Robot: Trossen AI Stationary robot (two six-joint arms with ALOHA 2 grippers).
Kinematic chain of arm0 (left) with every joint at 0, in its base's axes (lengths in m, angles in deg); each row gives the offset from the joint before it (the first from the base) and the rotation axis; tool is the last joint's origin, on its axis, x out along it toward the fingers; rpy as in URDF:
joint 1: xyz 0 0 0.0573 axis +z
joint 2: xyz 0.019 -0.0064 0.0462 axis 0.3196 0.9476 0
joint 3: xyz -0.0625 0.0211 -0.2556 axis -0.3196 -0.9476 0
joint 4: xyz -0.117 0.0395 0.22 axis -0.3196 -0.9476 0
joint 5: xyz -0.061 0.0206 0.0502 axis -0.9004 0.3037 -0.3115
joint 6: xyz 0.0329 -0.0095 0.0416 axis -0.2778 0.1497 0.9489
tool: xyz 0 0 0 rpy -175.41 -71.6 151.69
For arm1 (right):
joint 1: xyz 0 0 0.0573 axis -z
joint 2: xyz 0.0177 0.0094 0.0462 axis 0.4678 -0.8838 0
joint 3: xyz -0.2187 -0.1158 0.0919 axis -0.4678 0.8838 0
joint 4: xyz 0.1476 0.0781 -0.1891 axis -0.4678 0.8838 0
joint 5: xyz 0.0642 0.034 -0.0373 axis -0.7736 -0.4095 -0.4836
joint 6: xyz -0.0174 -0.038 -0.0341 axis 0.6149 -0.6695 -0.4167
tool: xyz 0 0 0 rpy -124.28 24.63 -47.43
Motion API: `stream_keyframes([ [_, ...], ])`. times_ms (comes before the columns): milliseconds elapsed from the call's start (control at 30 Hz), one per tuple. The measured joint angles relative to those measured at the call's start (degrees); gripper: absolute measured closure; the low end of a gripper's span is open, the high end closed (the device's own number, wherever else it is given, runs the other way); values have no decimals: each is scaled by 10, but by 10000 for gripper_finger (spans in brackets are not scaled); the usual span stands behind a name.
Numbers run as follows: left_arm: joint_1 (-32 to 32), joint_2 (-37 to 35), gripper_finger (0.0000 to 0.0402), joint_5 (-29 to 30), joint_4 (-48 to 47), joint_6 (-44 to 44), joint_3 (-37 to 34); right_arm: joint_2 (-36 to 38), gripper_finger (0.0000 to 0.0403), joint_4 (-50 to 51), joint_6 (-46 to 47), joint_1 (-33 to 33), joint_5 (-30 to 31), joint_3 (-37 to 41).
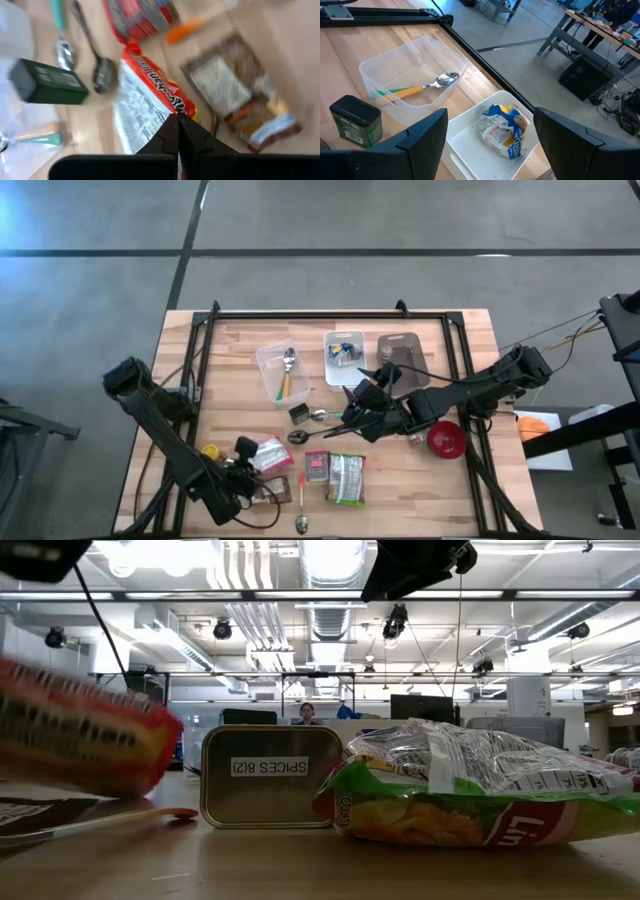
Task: Pick & Place Food Item
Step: Put the red noodle pack into the white bin
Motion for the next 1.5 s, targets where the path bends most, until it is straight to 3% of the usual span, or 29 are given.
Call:
stream_keyframes([
  [300,22,-79,401,63,9,-33,6,0,110,0,0,0,0,0],
  [700,81,-101,401,71,13,-48,6,0,110,-19,22,0,-12,0],
  [833,92,-101,401,71,13,-47,6,0,110,-67,2,0,-101,0],
  [933,97,-101,401,71,20,-47,6,0,110,-117,-62,0,-216,0],
  [1067,99,-101,401,70,41,-43,6,-5,110,-184,-147,0,-416,0],
  [1133,99,-101,401,68,51,-42,6,-12,110,-205,-155,-1,-473,0],
  [1333,100,-101,401,59,63,-41,7,-53,110,-248,-225,-8,-490,0],
  [1500,100,-101,401,57,70,-34,9,-82,110,-275,-229,-9,-492,0],
])
